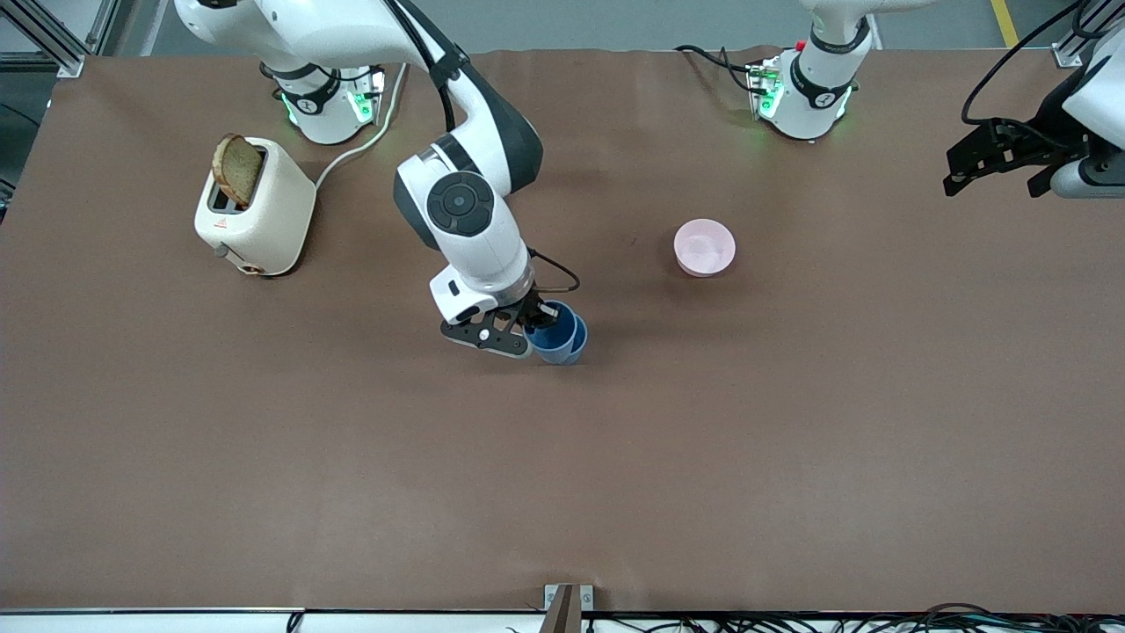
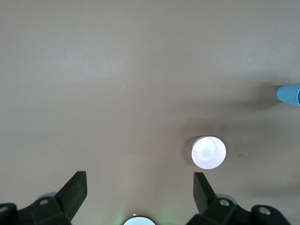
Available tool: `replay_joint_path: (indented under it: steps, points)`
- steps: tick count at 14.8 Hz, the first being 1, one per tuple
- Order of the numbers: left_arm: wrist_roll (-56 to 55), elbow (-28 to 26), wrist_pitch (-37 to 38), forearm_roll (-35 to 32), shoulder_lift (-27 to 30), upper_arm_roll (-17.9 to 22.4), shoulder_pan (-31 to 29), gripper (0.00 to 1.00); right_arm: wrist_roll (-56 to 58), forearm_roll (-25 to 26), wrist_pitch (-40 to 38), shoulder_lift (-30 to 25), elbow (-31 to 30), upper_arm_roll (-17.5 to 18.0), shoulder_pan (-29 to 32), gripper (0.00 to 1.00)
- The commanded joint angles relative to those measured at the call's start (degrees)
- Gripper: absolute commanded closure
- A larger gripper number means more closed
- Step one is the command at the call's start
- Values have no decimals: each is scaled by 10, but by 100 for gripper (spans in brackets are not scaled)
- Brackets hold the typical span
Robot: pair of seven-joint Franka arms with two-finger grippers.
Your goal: Stack blue cups with both arms
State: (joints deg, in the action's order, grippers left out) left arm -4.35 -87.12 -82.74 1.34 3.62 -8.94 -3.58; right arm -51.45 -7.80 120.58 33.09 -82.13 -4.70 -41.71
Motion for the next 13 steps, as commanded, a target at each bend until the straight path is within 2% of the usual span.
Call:
replay_joint_path:
  steps: [1, 13]
  points:
    - [11, -13, 1, 1, 16, 4, -11, 0, -10, 8, 0, 2, 0, -2, -6, 97]
    - [9, -11, -22, 1, -13, 0, -7, 0, -10, 4, -7, 0, 1, -1, -15, 97]
